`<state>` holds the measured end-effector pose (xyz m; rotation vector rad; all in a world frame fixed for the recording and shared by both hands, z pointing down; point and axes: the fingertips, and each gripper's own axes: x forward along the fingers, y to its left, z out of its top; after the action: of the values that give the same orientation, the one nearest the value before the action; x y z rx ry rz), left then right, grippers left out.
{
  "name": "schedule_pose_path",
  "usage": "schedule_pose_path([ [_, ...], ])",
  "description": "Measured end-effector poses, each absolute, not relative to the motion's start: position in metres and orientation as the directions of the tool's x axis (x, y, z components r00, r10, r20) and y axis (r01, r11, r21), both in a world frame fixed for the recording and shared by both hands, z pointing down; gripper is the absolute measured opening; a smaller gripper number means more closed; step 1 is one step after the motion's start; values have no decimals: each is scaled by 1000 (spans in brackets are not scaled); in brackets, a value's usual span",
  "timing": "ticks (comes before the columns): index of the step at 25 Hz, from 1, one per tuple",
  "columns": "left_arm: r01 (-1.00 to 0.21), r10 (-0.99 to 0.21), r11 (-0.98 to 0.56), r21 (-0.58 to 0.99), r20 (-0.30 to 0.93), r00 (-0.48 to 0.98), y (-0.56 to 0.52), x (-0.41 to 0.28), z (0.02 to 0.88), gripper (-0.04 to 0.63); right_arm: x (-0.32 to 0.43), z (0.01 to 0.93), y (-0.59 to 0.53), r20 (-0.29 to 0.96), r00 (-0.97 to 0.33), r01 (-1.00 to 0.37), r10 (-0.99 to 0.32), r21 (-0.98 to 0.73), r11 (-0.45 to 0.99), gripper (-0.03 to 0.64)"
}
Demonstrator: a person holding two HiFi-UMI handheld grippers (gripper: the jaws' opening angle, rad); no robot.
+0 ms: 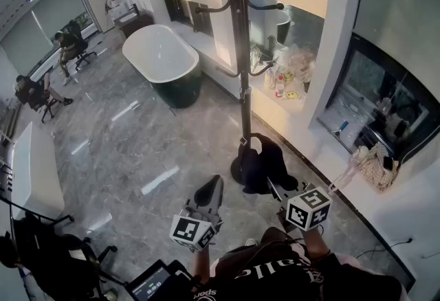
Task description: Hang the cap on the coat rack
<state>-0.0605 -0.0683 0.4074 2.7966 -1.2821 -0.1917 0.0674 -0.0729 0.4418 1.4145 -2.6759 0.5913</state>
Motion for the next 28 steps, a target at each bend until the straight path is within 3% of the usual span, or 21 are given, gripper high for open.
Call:
schedule_pose_path([
  [18, -794, -804, -594, 128, -70, 590, -153, -63, 421, -8, 76, 455, -175, 227, -585, -803, -778, -294, 518, 48],
  [28, -819, -827, -562, 116, -43, 561, -216, -36, 420, -8, 84, 483, -254, 289, -623, -782, -727, -251, 570, 48],
])
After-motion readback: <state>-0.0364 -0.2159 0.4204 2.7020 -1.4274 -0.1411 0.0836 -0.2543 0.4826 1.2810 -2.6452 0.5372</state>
